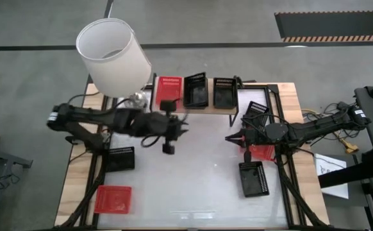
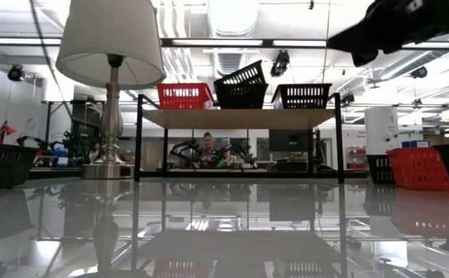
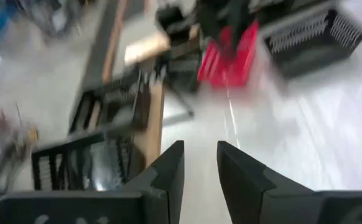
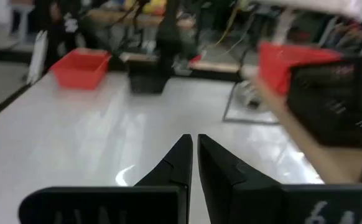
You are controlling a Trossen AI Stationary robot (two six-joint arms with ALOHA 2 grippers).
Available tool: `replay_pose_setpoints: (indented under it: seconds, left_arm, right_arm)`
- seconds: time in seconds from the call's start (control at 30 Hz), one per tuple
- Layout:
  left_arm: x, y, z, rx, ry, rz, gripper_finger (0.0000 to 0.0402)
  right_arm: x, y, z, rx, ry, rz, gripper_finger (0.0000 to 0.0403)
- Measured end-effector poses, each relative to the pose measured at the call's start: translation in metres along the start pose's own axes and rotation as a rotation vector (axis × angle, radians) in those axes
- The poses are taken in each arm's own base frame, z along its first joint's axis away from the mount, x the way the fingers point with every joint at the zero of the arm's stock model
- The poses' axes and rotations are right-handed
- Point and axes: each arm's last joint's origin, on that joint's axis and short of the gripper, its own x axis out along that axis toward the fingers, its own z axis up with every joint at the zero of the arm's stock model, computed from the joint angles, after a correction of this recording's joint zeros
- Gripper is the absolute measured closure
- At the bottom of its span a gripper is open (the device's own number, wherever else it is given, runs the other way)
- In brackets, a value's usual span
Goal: Stack baskets on shelf by color
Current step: Stack the black basket into the other black basket on the shelf
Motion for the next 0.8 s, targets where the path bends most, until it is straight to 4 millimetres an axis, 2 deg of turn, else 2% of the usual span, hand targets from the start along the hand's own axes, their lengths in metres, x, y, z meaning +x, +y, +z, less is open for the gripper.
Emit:
replay_pose_setpoints:
  seconds: [0.17, 0.4, 0.57, 0.8]
  left_arm:
    - [-0.015, -0.021, -0.032, 0.013, -0.230, 0.029, 0.0323]
    - [-0.032, -0.022, -0.065, -0.034, -0.380, 0.089, 0.0323]
    - [-0.044, -0.018, -0.072, -0.041, -0.440, 0.111, 0.0323]
    - [-0.049, -0.017, -0.077, -0.045, -0.446, 0.114, 0.0323]
  right_arm:
    - [0.002, -0.006, 0.013, -0.010, -0.067, -0.087, 0.0385]
    - [0.020, -0.037, 0.062, -0.107, -0.111, -0.184, 0.0385]
    - [0.037, -0.080, 0.094, -0.145, -0.076, -0.166, 0.0385]
    - [0.060, -0.152, 0.114, -0.098, 0.059, -0.159, 0.0386]
